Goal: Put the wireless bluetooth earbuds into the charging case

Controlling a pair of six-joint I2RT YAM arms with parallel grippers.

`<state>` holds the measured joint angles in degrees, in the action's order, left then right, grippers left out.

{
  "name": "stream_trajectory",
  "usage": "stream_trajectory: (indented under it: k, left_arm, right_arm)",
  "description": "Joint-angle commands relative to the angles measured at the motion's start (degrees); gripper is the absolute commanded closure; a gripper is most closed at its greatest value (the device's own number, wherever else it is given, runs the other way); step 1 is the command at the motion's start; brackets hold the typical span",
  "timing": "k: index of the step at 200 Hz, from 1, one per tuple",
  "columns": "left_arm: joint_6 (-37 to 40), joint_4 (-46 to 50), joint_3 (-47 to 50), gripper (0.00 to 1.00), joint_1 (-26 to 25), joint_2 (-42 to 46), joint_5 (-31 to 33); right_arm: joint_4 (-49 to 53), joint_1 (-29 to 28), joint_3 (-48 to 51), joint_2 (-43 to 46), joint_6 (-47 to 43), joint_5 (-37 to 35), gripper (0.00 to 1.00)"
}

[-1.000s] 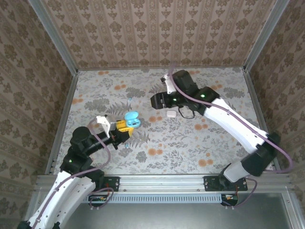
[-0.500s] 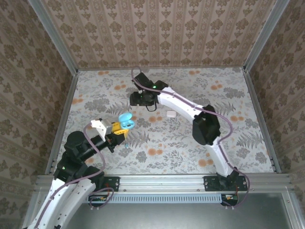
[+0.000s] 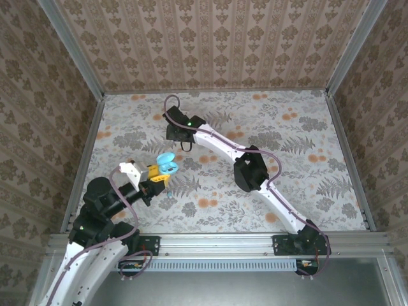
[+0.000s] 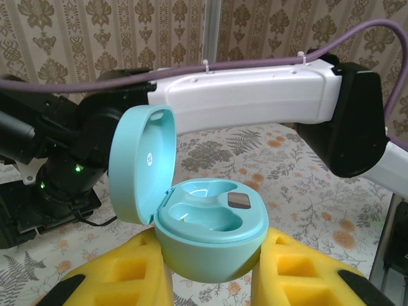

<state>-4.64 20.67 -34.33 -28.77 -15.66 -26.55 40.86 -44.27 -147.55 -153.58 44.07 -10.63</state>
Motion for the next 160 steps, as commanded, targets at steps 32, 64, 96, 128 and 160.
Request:
stream_trajectory:
  k: [32,64,96,128,160]
  left_arm:
    - [-0.21,-0.82,-0.7,0.75,0.61,1.68,-0.26]
    - [-0.56,-0.6,-0.58,0.75,0.64,2.36,-0.17]
    - [-1.11,-0.46,-0.14,0.75,0.61,3.3,0.26]
    - [-1.87,-1.36,0.65,0.75,0.63,3.68,0.44]
    - [-2.39,-2.63,1.1,0.75,0.59,3.62,0.52]
  right_arm:
    - [-14.76,0.3,-2.26,-4.49,1.69,-3.35,0.47]
    - [-17.0,1.35,-5.64,-8.21,2.54,-2.37,0.46]
    - [-18.95,2.38,-7.08,-10.58,3.73,0.0,0.46]
    - [-21.7,2.72,-7.63,-11.98,3.07,1.78,0.44]
    - [-22.56,2.85,-9.87,-14.24,2.49,5.1,0.44]
